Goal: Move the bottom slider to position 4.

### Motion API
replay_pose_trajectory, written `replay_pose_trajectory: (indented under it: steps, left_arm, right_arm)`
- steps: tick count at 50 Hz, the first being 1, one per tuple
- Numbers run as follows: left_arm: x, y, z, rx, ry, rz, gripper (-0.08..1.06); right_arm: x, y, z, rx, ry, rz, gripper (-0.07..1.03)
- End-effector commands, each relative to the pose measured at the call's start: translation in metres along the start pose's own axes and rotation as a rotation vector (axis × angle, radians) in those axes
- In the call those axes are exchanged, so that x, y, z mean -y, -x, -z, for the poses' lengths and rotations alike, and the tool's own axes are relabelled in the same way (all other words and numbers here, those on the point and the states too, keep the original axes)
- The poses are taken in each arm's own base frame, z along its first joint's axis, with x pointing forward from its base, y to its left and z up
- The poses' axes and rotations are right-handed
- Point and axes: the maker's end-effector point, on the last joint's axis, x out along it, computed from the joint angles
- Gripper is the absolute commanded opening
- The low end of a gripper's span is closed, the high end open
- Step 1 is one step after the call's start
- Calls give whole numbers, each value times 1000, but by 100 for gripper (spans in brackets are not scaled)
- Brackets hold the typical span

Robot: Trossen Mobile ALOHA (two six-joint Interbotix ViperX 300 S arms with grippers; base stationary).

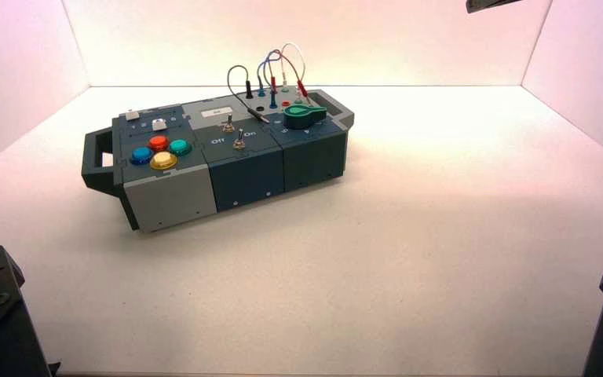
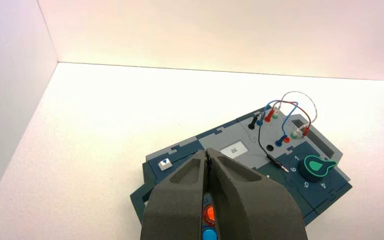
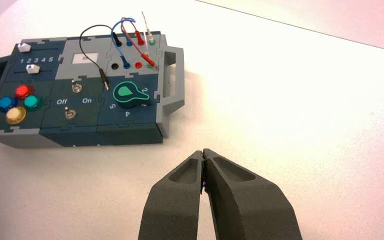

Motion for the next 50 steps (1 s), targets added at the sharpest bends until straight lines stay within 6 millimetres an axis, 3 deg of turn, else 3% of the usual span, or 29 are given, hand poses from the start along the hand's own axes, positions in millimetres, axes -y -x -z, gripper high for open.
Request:
replay_pose_trajectory:
  steps: [1,16,24,50]
  left_arm:
    - [-1,1,-8,22,-10,-6,-3]
    - [-1,-2,-5,4,-11,-8,-3]
    - [-3,-13,3,-57,-7,-15,-3]
    - [-2,-90,40,-423,20,-32,-3]
  right_arm:
    - [-1,1,-7,21,-3,-3,-2]
    - [-1,1,-6,18,-10,-6,-2]
    - [-2,1,-6,20,-11,-8,-2]
    - [-2,1,-9,24,-15,-10,-2]
